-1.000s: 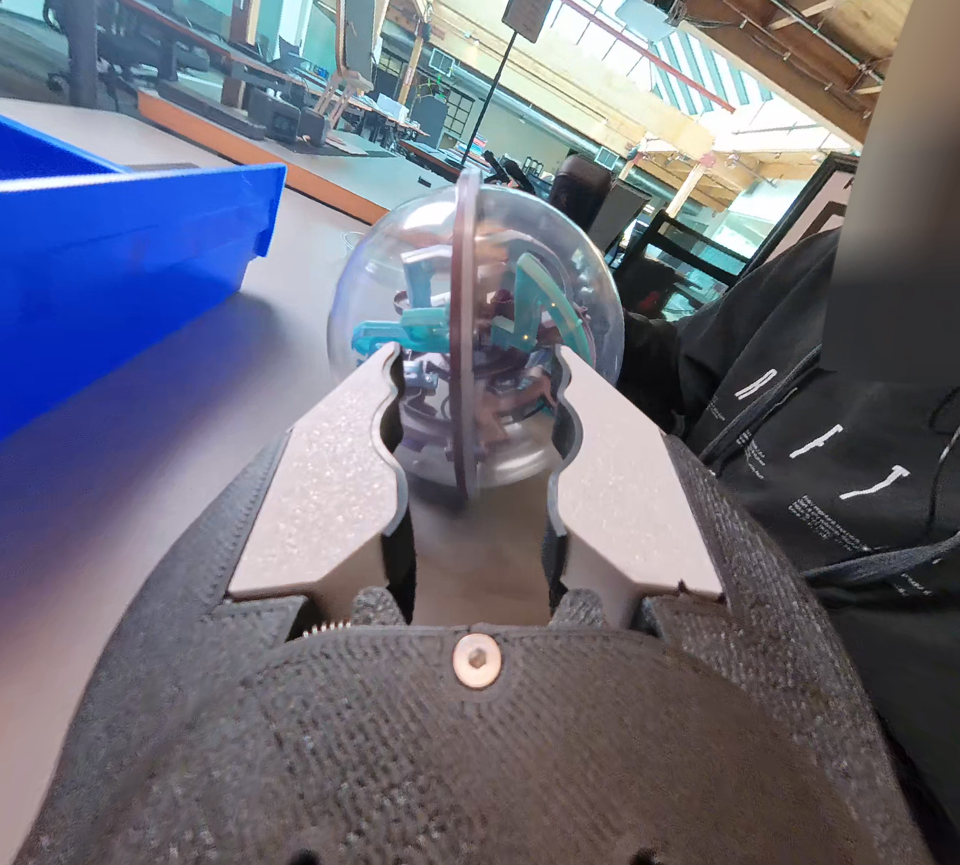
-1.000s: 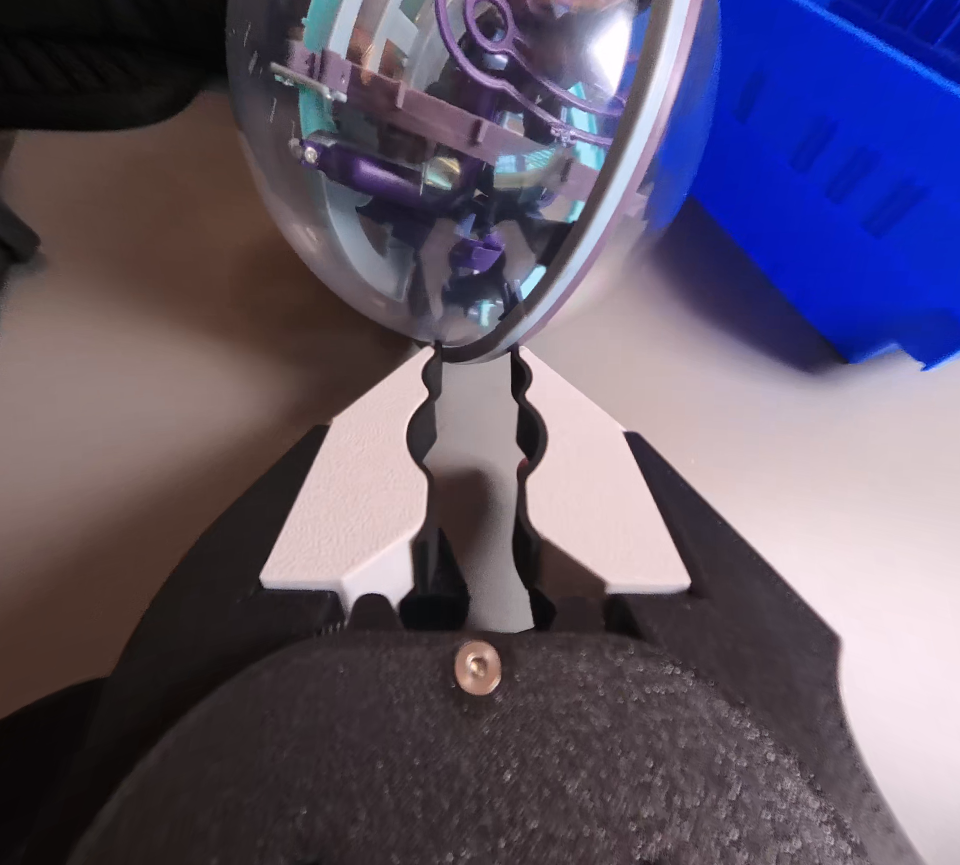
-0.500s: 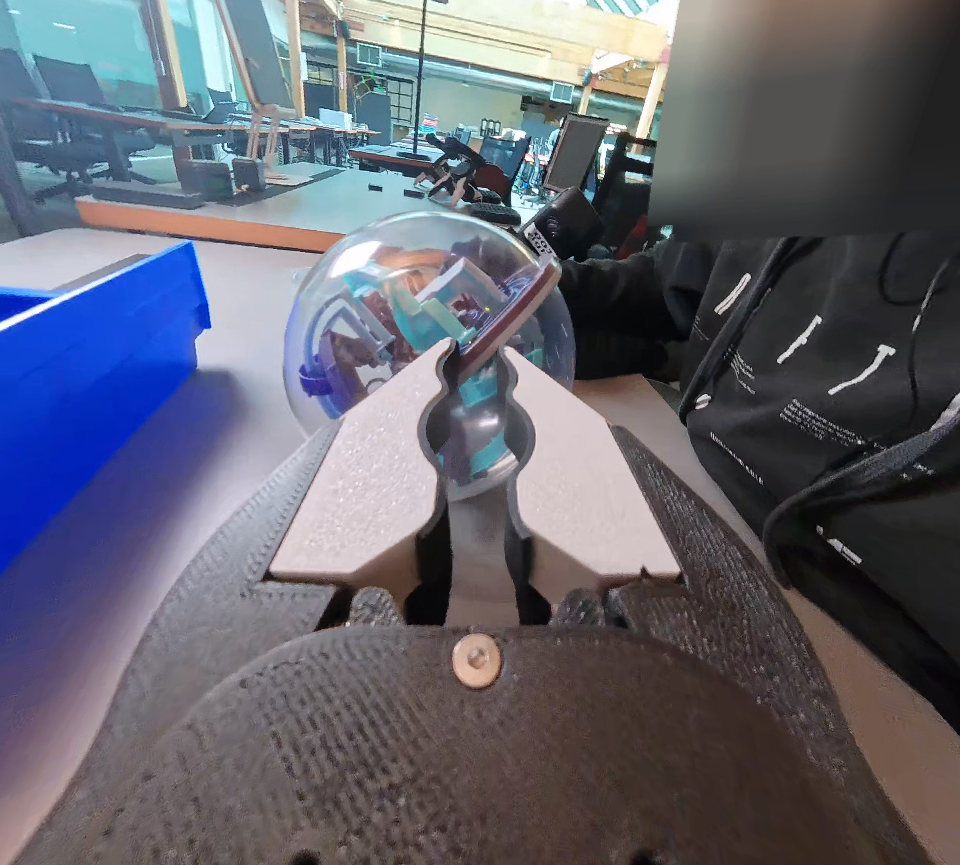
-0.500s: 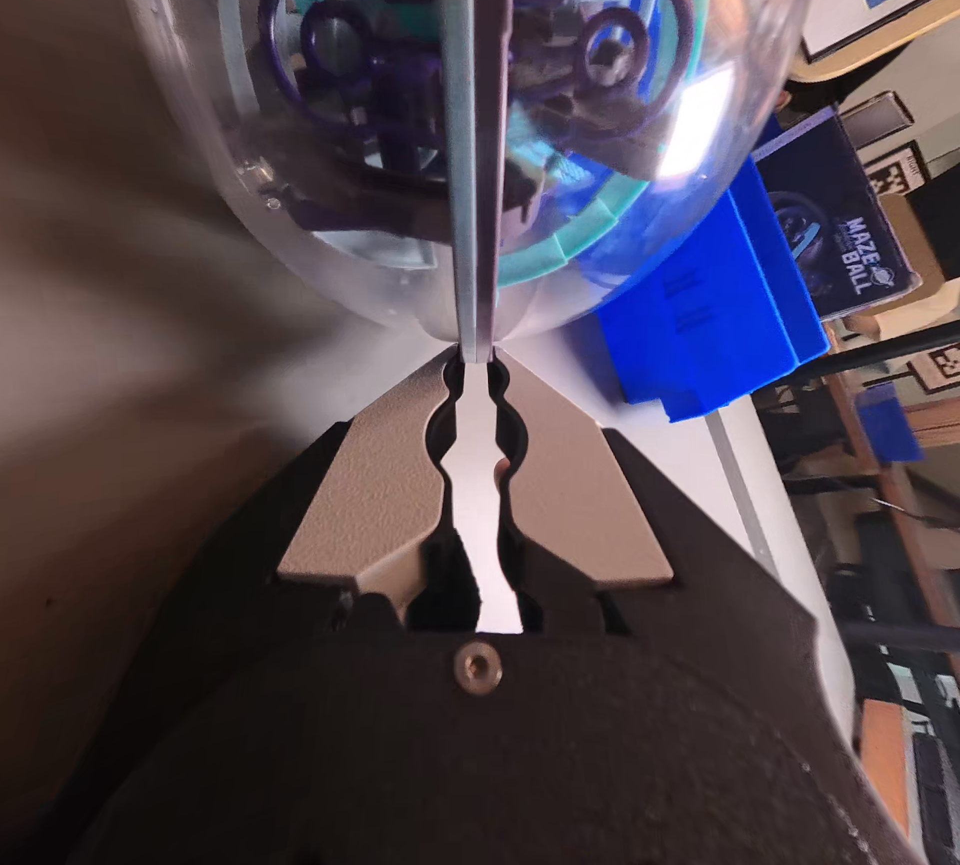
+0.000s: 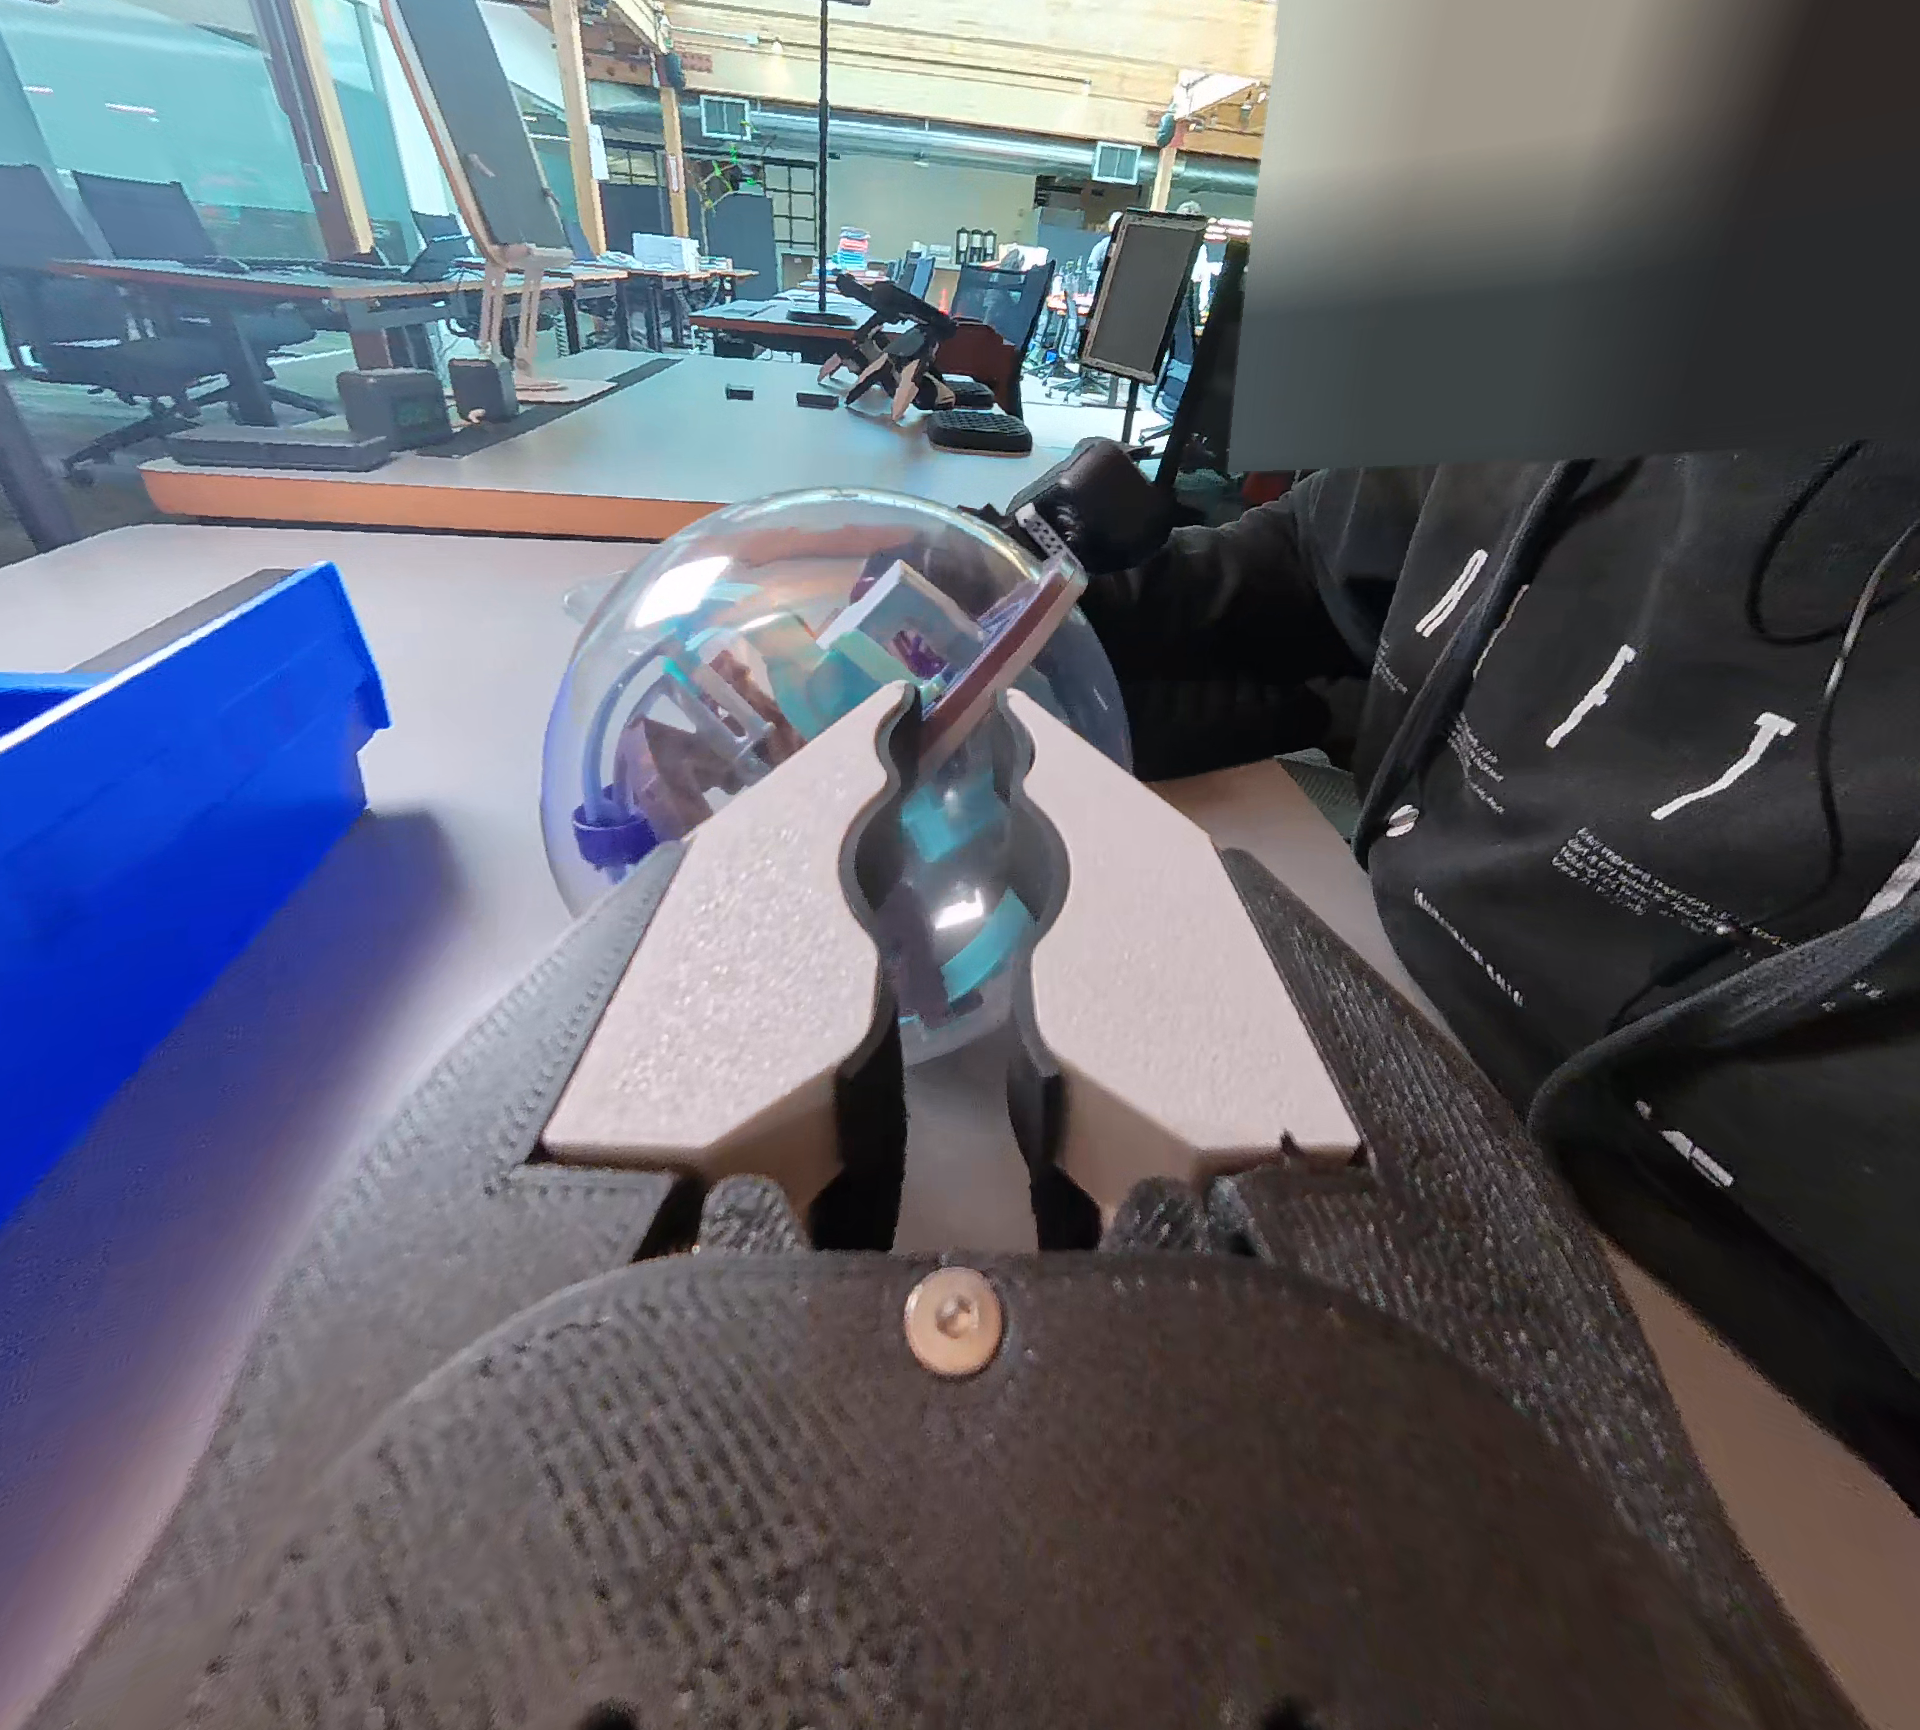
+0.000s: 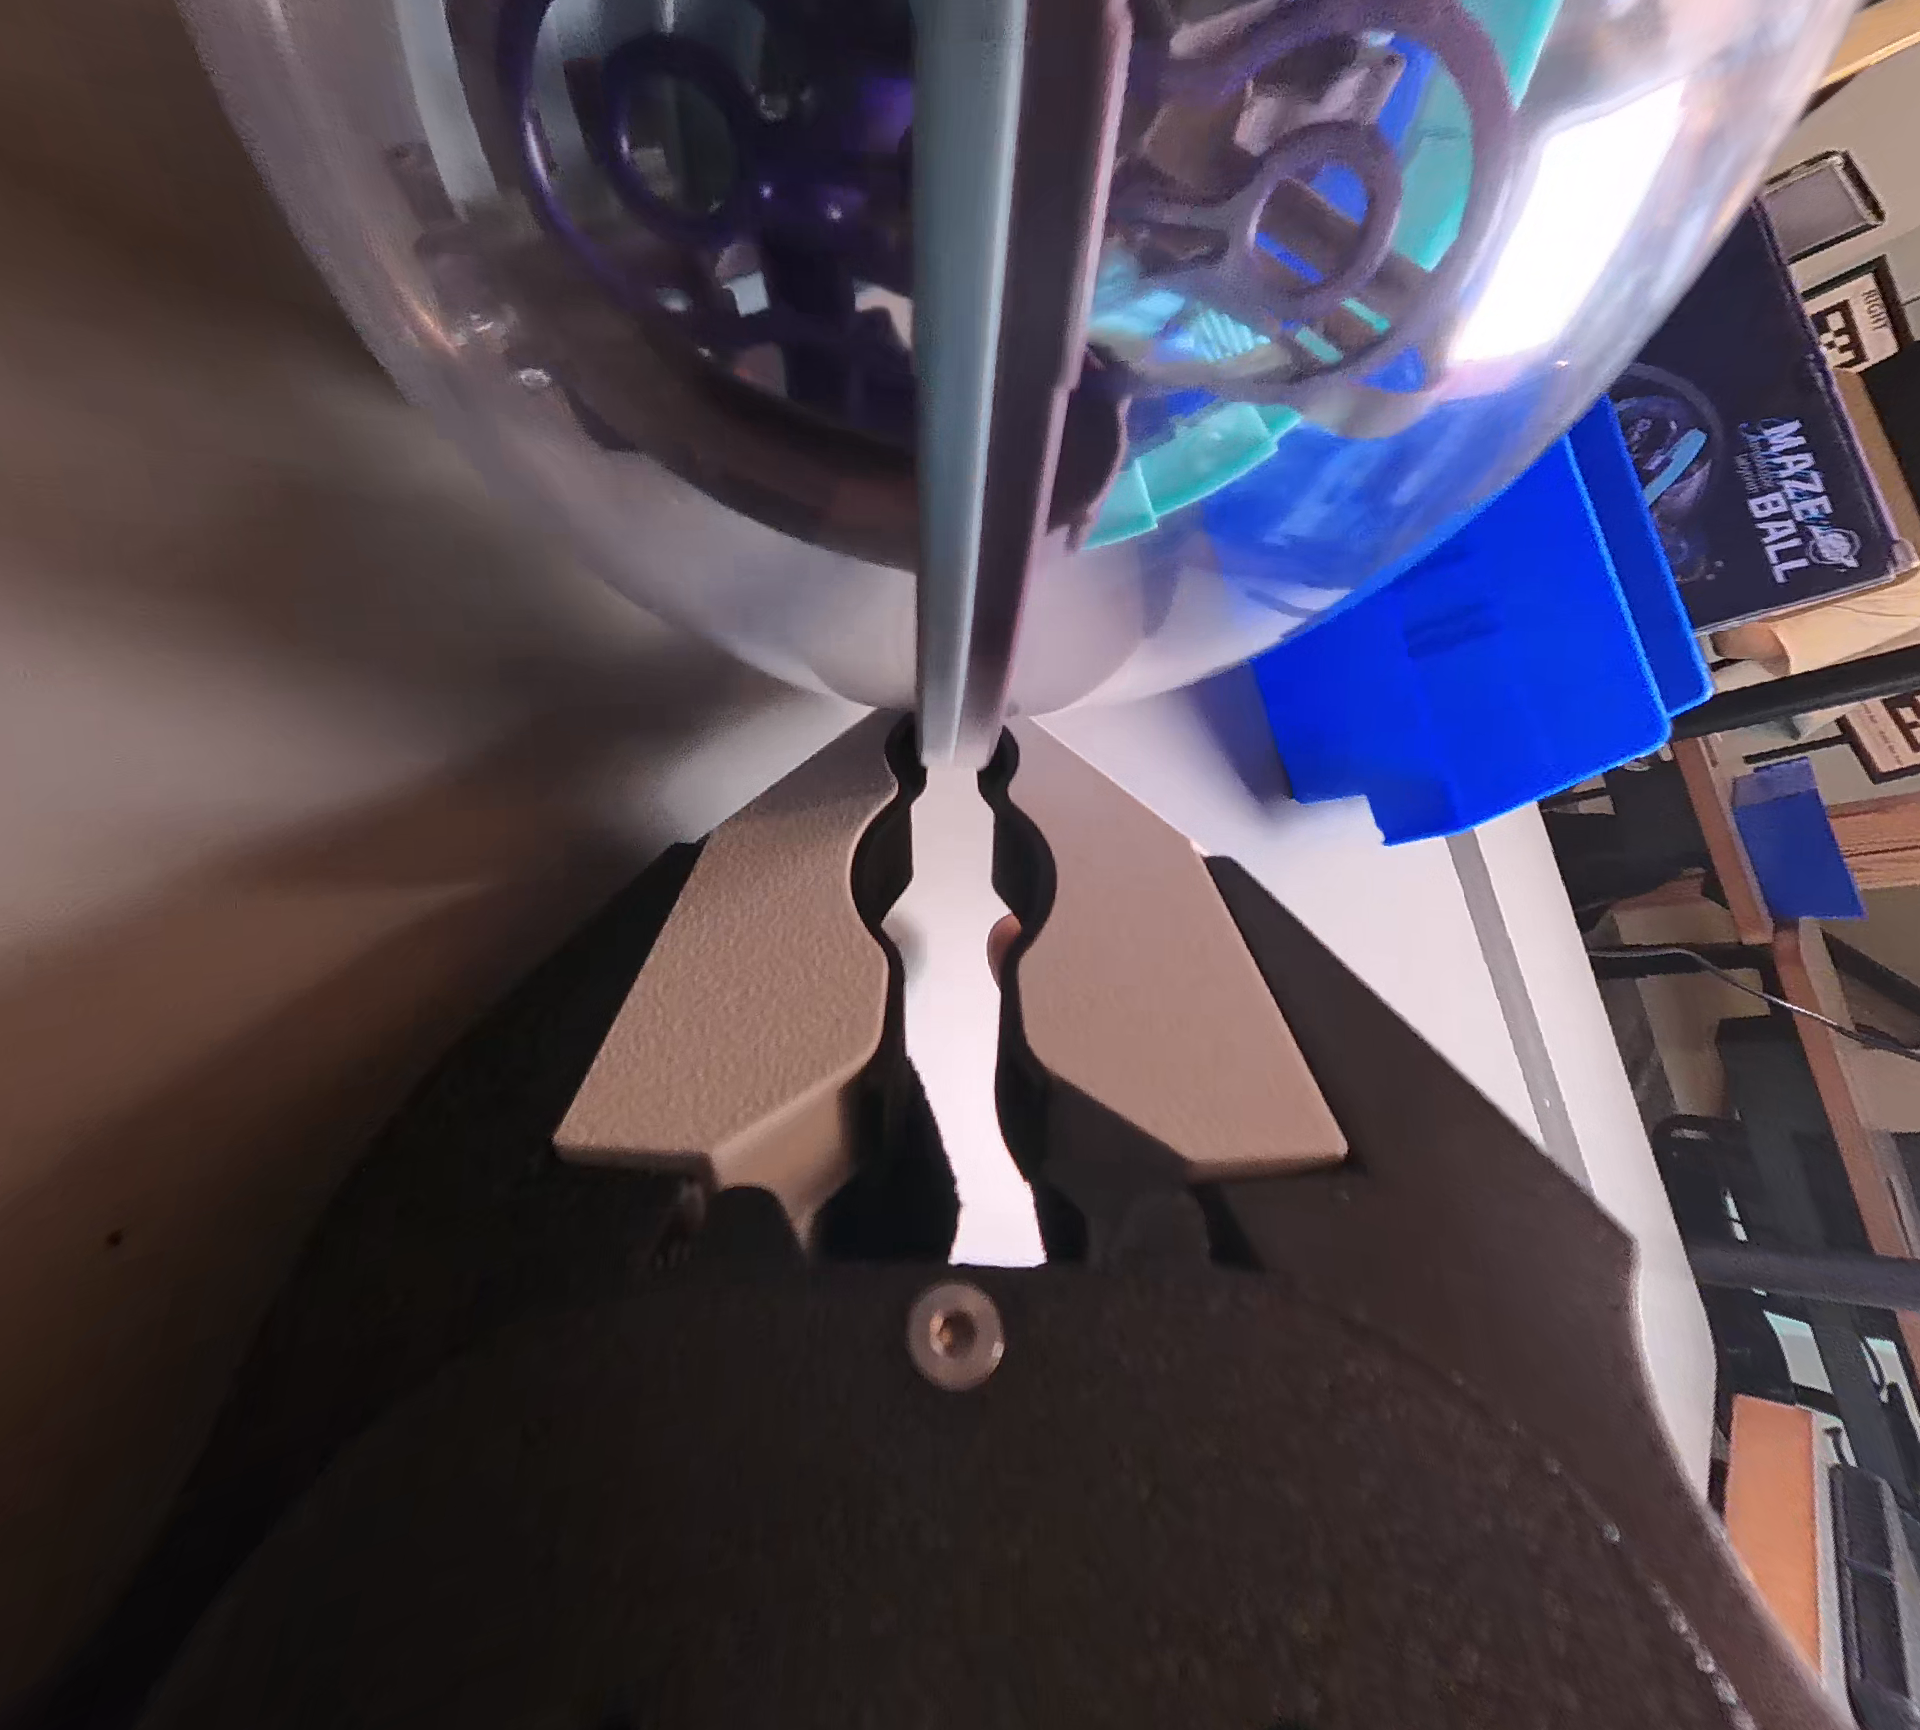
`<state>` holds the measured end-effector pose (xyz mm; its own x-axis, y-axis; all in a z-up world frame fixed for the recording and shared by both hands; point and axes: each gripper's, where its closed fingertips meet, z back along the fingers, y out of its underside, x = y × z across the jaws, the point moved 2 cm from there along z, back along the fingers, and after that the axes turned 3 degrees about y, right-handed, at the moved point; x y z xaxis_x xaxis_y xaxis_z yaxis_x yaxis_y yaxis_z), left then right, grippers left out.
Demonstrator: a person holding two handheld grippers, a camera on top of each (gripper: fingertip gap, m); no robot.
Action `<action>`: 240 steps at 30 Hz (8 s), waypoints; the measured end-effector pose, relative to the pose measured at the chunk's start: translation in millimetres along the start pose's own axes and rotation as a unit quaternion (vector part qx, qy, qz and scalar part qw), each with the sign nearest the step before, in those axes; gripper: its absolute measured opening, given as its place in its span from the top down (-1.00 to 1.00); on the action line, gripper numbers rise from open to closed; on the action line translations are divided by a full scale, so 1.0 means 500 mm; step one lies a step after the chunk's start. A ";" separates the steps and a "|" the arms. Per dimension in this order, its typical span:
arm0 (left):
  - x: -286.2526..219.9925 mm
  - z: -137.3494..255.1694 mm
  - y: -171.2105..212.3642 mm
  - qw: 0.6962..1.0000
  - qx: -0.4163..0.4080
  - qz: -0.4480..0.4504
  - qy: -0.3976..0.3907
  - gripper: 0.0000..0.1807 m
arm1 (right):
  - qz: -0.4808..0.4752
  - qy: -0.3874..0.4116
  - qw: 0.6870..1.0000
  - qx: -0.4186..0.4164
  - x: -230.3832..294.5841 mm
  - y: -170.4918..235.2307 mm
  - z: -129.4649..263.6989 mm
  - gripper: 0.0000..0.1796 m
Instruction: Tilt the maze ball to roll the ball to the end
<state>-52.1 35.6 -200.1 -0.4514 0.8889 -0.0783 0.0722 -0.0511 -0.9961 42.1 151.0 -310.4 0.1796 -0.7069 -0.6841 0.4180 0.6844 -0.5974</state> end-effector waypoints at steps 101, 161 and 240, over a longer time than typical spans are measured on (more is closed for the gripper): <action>0.007 0.040 0.078 0.980 0.095 0.177 0.000 0.90 | -0.406 -0.195 0.869 -0.205 -0.074 -0.161 0.166 0.91; -0.079 0.075 -0.464 0.977 -0.106 -0.166 -0.084 0.93 | -0.308 -0.039 0.805 -0.505 -0.440 -0.514 0.336 0.93; -0.102 0.061 0.132 0.870 0.028 0.490 -0.038 0.90 | -0.707 -0.257 0.655 -0.071 0.054 -0.119 0.138 0.93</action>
<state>-51.3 -27.1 -263.1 -0.2548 0.3732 -0.8921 0.4140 -0.7916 -0.4494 83.8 78.9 -264.5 -0.0066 -0.5939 0.8045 0.4106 -0.7352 -0.5394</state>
